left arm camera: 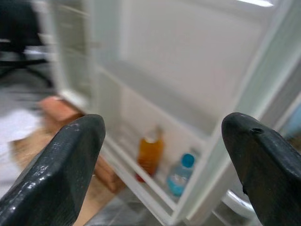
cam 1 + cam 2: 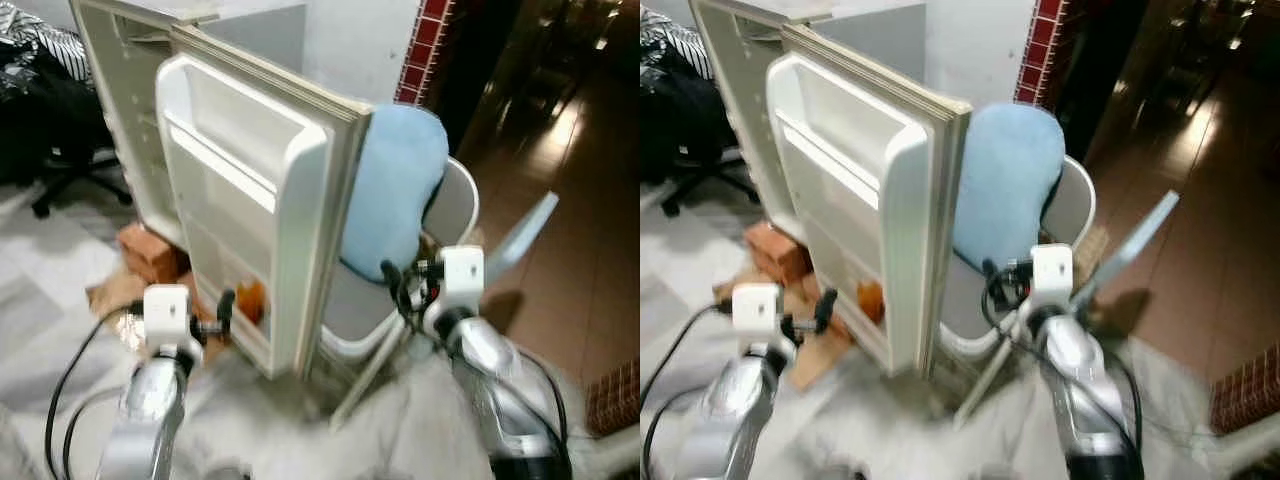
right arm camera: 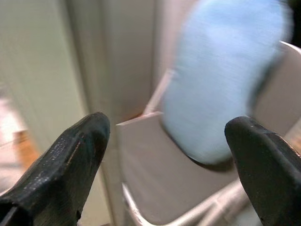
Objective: Restocking fridge
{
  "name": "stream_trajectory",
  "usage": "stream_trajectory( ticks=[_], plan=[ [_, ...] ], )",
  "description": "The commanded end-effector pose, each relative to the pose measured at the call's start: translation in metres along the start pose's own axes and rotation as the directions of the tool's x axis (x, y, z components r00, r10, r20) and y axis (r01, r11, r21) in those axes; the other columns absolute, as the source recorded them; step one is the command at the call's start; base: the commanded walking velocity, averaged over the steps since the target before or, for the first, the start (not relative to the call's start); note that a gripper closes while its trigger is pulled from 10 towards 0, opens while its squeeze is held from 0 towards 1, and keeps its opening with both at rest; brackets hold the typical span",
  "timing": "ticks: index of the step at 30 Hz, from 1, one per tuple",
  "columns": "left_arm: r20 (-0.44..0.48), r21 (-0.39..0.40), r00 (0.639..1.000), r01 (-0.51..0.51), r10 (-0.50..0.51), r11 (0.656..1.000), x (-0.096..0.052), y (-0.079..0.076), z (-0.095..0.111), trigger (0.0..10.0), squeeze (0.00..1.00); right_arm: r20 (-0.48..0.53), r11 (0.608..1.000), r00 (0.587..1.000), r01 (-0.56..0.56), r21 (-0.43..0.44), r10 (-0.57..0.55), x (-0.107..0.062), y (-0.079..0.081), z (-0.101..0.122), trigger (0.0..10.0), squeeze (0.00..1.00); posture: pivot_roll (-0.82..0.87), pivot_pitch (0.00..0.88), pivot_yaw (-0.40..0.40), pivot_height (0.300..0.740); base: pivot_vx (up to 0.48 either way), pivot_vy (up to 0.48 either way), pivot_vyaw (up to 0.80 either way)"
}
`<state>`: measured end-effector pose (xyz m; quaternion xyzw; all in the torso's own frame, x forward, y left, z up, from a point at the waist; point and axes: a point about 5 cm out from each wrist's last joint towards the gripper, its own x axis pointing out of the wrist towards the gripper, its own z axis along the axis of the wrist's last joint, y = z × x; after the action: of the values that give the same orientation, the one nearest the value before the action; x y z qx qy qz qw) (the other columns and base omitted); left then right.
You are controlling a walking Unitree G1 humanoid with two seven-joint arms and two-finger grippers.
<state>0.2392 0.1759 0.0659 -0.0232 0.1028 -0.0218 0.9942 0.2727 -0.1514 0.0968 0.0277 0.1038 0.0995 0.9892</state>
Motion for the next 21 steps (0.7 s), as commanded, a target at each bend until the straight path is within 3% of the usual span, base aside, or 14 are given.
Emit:
stream_trajectory(
  ticks=[1,11,21],
  plan=[
    [-0.014,-0.001,1.0,-0.007,0.007,1.0,-0.0012,-0.0016,-0.0028,10.0,0.0,0.001,1.0,1.0,0.01,-0.002,-0.01,-0.0003,-0.0036,-0.0001,10.0,0.0,0.04,0.0,-0.046,0.74,0.0,-0.364,0.0],
    [-0.01,0.001,1.0,-0.019,0.019,1.0,-0.001,0.0001,-0.002,10.0,0.0,0.002,1.0,1.0,0.012,0.002,-0.012,0.0008,-0.0035,-0.0003,10.0,0.0,0.05,0.0,-0.049,0.74,0.0,-0.333,0.0],
    [0.063,-0.012,0.997,-0.037,0.037,0.999,-0.0033,0.0043,0.0066,10.0,0.0,0.013,1.0,1.0,0.012,0.016,-0.012,0.0022,-0.0024,-0.0007,10.0,0.0,0.06,0.0,-0.054,0.74,0.0,0.0,0.0]
  ],
)
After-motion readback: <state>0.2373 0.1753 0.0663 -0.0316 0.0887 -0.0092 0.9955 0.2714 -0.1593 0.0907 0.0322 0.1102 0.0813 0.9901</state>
